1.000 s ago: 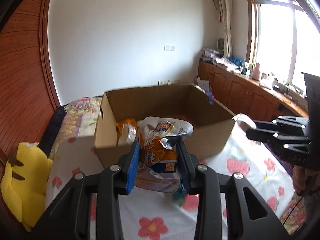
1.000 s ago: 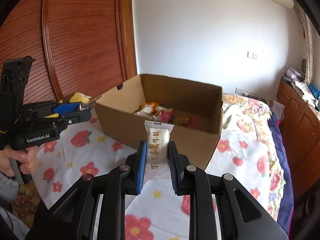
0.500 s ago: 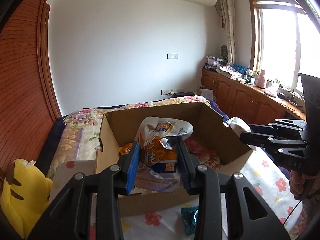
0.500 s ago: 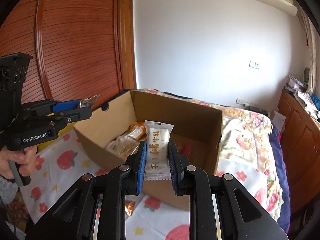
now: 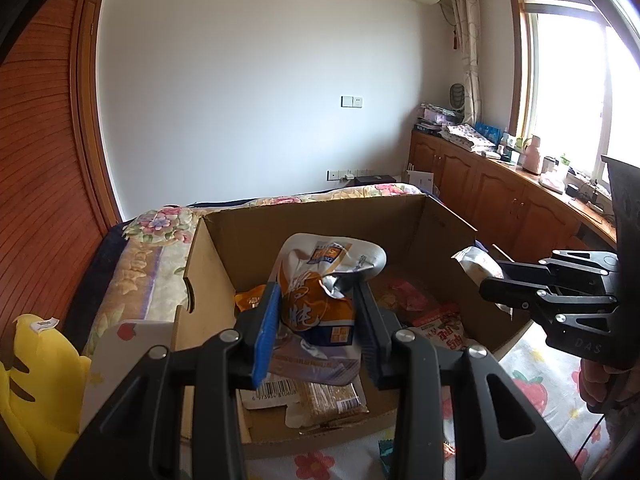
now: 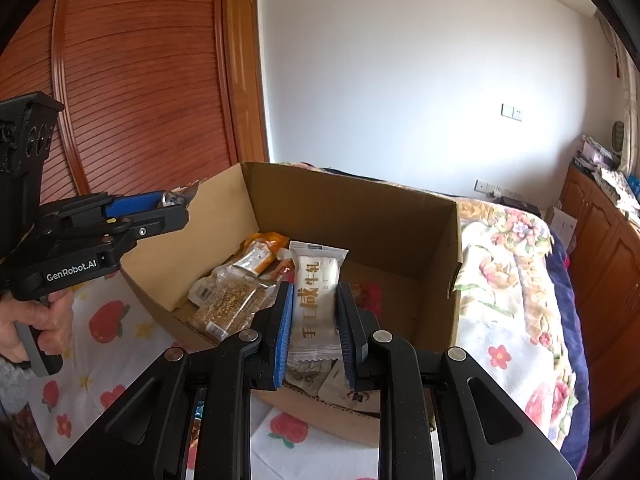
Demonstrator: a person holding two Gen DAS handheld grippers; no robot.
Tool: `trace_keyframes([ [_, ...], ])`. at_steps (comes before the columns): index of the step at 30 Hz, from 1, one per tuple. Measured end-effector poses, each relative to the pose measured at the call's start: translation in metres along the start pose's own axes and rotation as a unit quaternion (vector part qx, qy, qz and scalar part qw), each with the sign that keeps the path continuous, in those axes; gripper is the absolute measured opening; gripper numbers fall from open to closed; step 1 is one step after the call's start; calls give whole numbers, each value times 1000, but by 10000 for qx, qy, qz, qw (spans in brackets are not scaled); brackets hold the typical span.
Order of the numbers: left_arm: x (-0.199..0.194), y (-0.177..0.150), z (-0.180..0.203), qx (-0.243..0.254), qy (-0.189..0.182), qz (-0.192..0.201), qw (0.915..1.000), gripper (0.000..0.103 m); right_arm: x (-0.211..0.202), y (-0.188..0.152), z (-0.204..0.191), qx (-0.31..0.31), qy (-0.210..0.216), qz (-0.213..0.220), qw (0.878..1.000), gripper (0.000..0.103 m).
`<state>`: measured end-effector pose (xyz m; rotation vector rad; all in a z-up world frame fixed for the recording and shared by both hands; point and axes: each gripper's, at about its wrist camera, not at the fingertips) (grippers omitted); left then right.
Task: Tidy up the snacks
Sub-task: 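Carry nougat bar and silver-orange pouch over the box and open both tools, then withdraw both tools from the box toward remaining candies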
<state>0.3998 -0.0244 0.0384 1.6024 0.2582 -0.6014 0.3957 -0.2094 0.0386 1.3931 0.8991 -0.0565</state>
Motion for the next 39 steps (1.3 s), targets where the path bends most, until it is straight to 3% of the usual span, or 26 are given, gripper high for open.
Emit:
trace_keyframes([
  [15,12,0,4,-18,128,-35,9999,38,9,0,11,88,14,-79,9999,20],
  [18,12,2,5,-17,116,-3,9999,51,12,0,11,98,29,-99,9999,22],
  [22,11,-1,4,-15,102,-38,9999,51,14,0,11,86,21,-91,9999,30],
  [31,-23,-19,8,39,-11,-37,10000,52,-12,-6,1,224,135,32,9997,31],
  [39,-53,-49,22,244,15,-118,9996,52,-44,-26,-27,283,310,-106,9991,32],
])
Point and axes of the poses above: each gripper's, at about its wrist camera, not at the fingertips, and x roughly the way its jaws point, z to its right, y to its top, and after that the axes turned 7 degrees about y, right-handed
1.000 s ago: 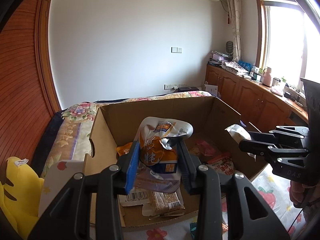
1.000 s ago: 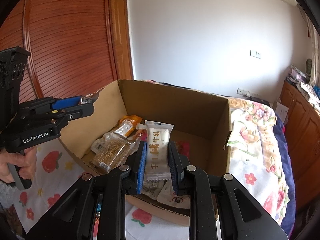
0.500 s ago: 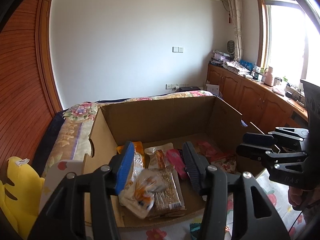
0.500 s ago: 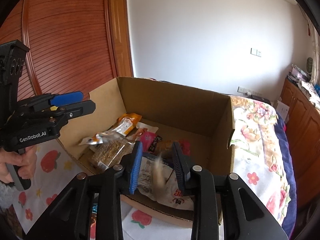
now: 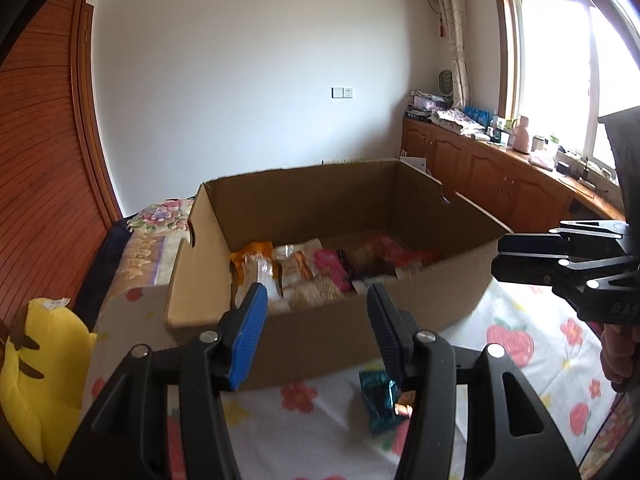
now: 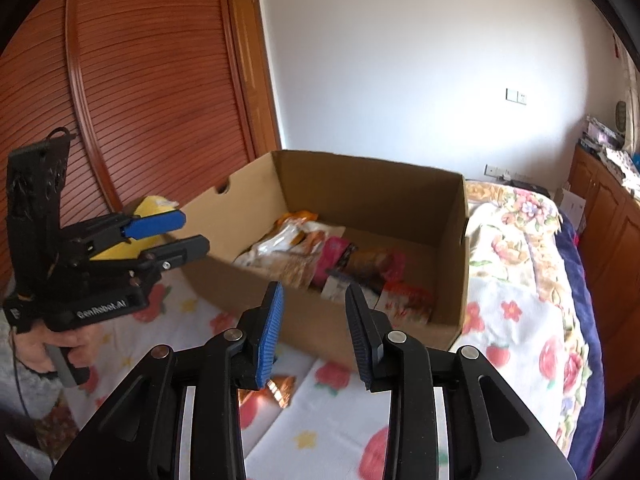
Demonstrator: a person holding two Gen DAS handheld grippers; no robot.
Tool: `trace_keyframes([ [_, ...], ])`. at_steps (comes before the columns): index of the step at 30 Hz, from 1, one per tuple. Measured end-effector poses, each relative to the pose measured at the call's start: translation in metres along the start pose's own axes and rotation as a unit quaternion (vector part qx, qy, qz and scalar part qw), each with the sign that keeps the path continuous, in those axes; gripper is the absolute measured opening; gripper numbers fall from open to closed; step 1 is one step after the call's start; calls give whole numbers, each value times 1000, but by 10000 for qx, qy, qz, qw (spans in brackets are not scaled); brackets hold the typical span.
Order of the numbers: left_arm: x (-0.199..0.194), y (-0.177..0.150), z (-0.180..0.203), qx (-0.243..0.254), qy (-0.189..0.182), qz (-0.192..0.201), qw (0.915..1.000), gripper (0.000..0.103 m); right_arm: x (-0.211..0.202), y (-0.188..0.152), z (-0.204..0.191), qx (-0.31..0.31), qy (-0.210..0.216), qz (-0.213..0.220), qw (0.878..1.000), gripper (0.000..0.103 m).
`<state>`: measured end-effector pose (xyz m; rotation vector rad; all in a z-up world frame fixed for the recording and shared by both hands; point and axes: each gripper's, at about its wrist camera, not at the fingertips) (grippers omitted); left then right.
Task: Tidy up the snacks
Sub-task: 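Withdraw both tools from the box toward remaining candies, then grasp copper-brown foil candy with right tool while left tool grasps teal foil candy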
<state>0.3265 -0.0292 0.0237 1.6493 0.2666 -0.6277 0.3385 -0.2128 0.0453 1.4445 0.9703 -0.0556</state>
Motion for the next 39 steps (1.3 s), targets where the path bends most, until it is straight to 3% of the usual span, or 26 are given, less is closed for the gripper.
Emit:
trace_keyframes([
  [7,-10,-31,-7,-131,6,-211,9997,52,9,-25,-23,93,33,-286,9995,33],
  [13,-13,-58,-12,-115,63,-377,9992,52,42,-48,-33,257,-132,-703,9971,43],
  [20,-14,-79,-23,-205,65,-525,9984,52,74,-58,-34,523,-309,-1026,9929,44],
  [29,-11,-87,-26,-299,-21,-617,9976,52,95,-66,-38,458,-572,-1308,9887,46],
  [39,-9,-87,-15,-272,-156,-626,9975,52,87,-77,-26,561,-626,-1409,9865,49],
])
Point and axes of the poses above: each gripper's, at about its wrist camera, not at the fingertips, and x roughly the way its jaws point, z to its right, y to its top, and after that the axes turned 7 degrees about y, right-handed
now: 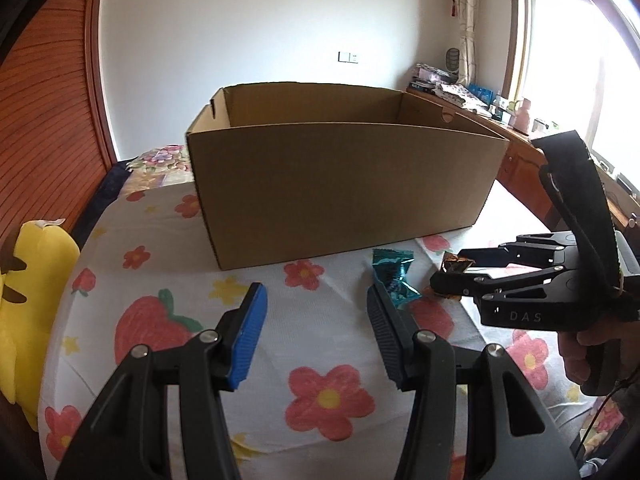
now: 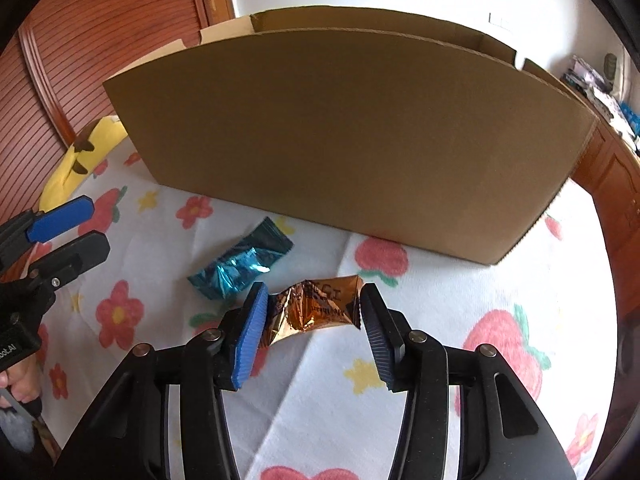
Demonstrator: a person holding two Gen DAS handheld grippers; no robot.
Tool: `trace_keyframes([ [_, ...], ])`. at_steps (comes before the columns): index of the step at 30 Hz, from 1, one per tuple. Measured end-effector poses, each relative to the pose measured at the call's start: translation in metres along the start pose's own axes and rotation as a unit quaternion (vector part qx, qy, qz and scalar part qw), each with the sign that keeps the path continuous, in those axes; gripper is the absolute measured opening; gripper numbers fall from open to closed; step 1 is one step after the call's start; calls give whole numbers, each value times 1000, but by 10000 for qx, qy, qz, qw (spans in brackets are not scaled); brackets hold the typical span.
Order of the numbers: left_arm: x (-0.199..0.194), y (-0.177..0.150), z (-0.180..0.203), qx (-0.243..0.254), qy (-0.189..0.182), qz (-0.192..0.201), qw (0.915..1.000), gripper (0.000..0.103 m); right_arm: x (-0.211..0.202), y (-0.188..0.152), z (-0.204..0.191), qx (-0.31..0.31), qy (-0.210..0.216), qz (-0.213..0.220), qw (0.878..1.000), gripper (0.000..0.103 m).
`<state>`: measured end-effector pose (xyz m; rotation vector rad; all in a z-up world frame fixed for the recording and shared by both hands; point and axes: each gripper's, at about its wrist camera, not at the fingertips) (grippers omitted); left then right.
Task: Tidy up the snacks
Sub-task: 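Grasp copper-brown foil candy with right tool while left tool grasps teal foil candy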
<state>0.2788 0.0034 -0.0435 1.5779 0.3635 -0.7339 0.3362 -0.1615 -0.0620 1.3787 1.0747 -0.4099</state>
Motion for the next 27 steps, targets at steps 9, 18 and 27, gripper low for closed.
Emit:
trace_keyframes([
  [9,5,2,12,46,-100,-43,9999,52,-2,-10,10,131,113,-22,9998,49],
  [18,10,3,21,114,-128,-101,9998,52,-5,-11,18,126,161,124,9997,32],
  [27,22,9,35,174,-185,-257,9993,53,-12,-19,22,84,265,174,9995,26],
])
Point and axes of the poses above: each gripper's, at about its wrist camera, not at the fingertips, and x roughly the way its jaws point, z to its right, y to its top, and after that the axes turned 7 degrees about y, right-handed
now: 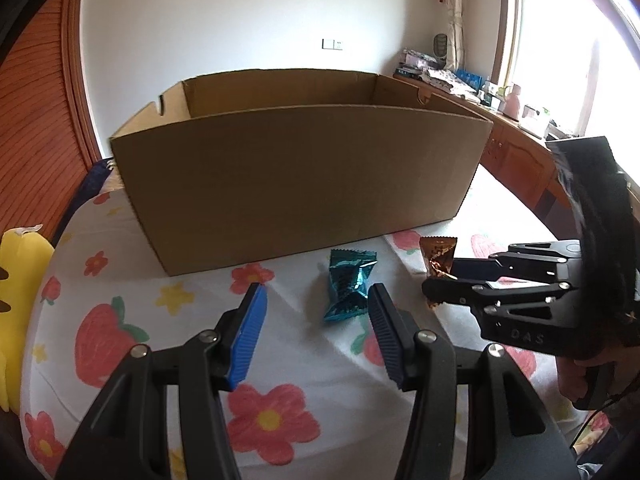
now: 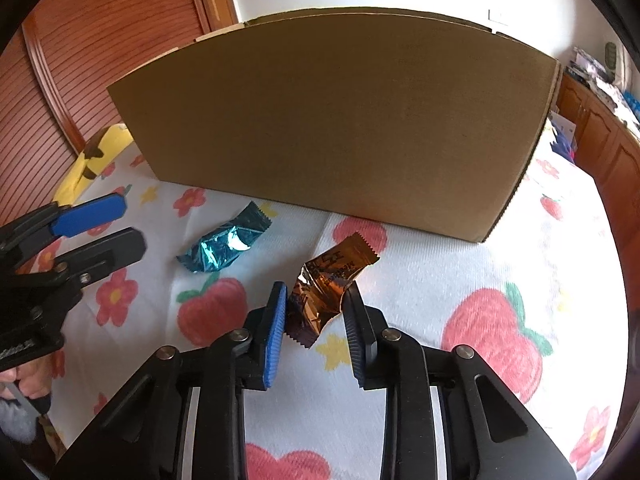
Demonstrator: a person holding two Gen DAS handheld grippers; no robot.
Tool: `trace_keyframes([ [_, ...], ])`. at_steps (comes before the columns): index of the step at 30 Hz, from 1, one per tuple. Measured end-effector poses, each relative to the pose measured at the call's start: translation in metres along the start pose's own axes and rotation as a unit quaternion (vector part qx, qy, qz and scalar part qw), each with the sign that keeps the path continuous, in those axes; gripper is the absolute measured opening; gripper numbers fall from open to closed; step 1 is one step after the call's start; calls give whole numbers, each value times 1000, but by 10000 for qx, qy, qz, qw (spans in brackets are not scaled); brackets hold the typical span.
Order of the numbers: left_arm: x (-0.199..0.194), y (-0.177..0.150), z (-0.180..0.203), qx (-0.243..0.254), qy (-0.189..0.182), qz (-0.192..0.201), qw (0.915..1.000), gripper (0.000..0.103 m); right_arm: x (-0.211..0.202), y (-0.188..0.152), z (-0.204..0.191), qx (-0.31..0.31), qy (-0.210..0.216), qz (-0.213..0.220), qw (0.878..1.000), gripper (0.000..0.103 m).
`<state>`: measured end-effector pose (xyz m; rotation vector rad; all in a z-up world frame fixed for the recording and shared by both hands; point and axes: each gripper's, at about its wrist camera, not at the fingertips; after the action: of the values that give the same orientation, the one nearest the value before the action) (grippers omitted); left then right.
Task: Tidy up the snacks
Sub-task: 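Grasp copper-brown foil candy with right tool while left tool grasps teal foil candy, then carry both foil candies over the cardboard box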
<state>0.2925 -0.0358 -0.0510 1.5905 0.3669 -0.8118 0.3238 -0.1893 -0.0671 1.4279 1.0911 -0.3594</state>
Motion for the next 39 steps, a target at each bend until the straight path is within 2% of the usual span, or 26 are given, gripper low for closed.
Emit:
trace_keyframes([
  [10,26,11,19,195,-109,-299,9993,53,-19,-9,2,-128,176,135,9997,26],
  [18,42,11,23,244,-116,-551,9981,41,-29,-14,-1,-293,279,239,9989,26],
  [24,51,12,23,218,-74,-755,9969,40,-31,-17,-2,-374,334,254,9984,26],
  [28,52,13,25,286,-12,-762,9967,39,-31,-16,-2,-392,337,248,9984,26],
  [30,52,13,25,289,26,-753,9967,27,-31,-17,-1,-378,335,245,9984,27],
  [39,43,10,24,332,32,-679,9971,24,-31,-21,1,-312,294,213,9989,27],
])
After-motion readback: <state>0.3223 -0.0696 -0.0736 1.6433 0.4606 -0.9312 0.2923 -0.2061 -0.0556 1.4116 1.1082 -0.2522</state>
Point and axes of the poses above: each gripper's, at about its wrist camera, not at the fingertips, and x roughly the way its jaws point, z to its right, y to its top, and after that the axes turned 7 degrees about y, right-handed
